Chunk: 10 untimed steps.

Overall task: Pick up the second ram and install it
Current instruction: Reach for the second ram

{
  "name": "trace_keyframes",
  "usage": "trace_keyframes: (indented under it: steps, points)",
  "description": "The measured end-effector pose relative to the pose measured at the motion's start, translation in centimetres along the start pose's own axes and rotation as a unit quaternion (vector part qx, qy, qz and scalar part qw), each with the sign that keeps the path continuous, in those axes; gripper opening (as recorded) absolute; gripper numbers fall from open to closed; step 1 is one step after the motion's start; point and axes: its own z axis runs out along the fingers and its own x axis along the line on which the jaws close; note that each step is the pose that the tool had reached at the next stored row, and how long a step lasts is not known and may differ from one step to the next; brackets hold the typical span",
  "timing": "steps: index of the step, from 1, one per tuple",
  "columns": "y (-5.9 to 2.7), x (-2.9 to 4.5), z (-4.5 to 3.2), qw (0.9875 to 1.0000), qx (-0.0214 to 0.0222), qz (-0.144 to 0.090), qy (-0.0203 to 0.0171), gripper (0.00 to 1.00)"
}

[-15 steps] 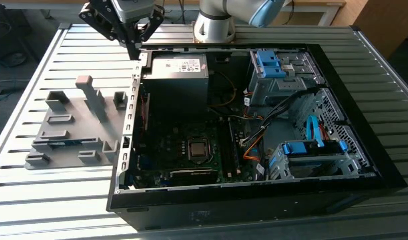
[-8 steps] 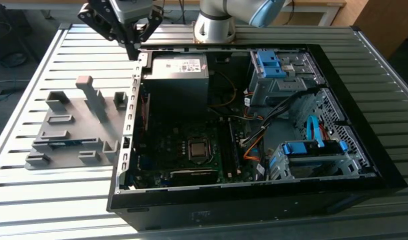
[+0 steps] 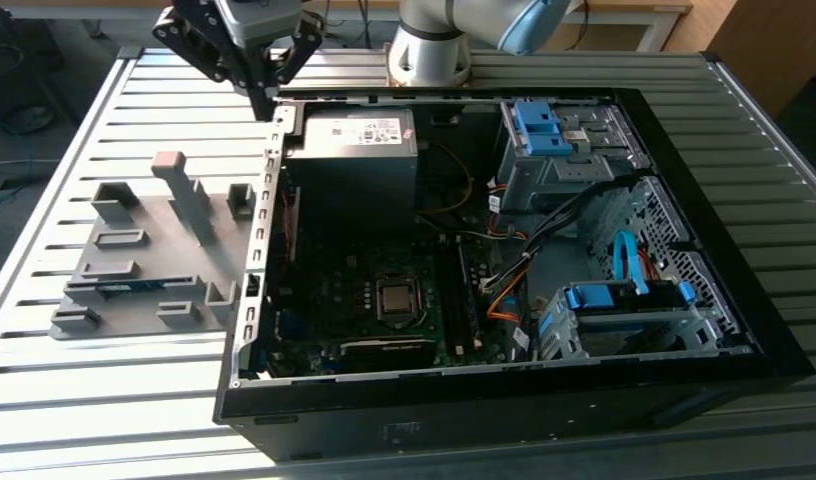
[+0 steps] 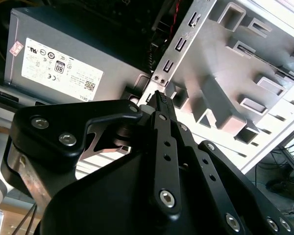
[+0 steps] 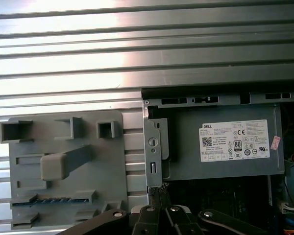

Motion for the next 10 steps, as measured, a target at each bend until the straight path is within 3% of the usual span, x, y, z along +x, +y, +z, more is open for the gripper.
trace_keyframes:
  steps: [10]
  points:
    - [-0.03,0.3,0.04,1.0,0.0,0.0,0.0003,0.11]
